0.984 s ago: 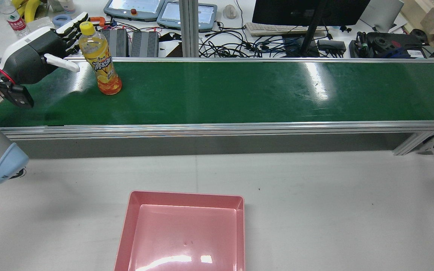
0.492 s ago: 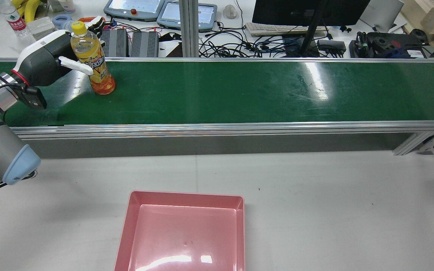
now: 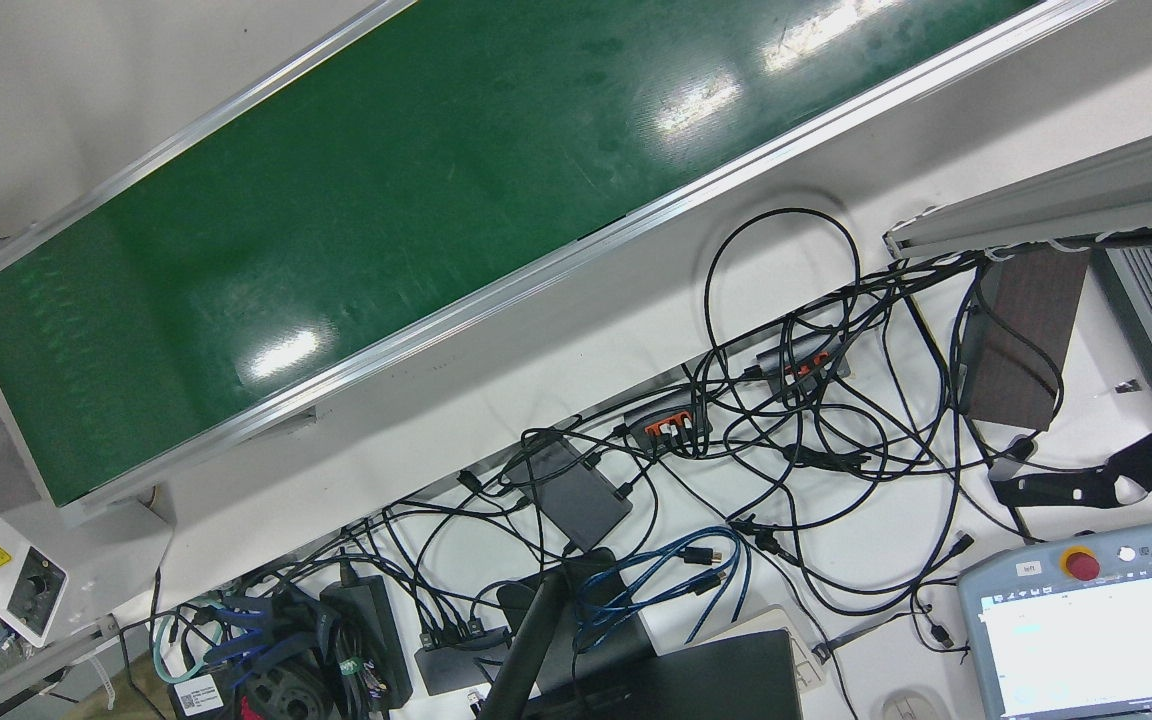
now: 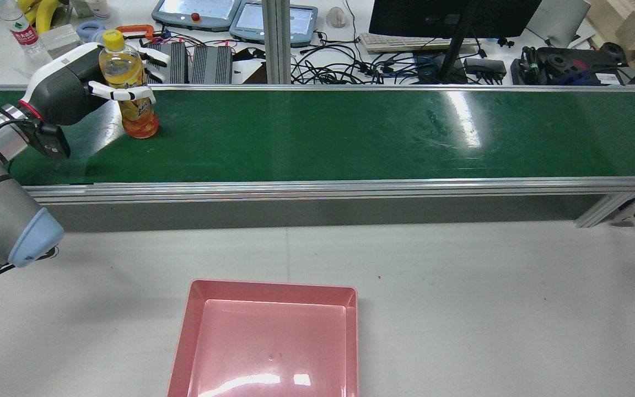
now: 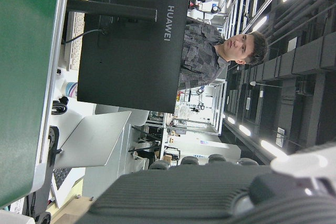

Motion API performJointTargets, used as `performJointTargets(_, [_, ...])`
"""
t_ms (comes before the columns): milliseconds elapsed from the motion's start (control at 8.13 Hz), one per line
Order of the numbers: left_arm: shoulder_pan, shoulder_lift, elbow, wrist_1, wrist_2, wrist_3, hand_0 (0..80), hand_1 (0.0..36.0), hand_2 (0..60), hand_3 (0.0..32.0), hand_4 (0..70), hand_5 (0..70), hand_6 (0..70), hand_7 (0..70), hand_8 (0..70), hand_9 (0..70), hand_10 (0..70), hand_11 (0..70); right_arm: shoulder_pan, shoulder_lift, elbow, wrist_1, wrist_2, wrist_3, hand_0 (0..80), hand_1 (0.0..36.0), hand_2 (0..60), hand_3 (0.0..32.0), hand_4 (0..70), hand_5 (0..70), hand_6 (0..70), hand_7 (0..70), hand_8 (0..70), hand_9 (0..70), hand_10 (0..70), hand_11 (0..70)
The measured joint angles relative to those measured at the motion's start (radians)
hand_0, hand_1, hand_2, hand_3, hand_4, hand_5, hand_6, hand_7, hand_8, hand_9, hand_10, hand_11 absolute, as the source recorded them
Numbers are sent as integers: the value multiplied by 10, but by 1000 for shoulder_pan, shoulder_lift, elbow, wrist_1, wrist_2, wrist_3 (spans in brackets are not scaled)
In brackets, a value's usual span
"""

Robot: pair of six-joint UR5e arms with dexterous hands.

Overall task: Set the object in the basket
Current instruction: 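Close the left hand around the bottle and lift it off the belt, then carry the held bottle with the left hand over the pink tray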

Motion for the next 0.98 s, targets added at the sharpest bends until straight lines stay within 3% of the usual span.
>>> performJointTargets(369, [-5,-15,-28,33,-1,-41,482,322,600,0,373,652,533,680,682,700,700,700,0,0,0,0,0,0,0,0,0,0,0,0,0,0,0,0,0,0])
performJointTargets(984, [41,-7,-197,105,3,-45,492,327,600,0,379,603,473,628,625,700,700,700,0,0,0,0,0,0,0,0,0,0,0,0,0,0,0,0,0,0])
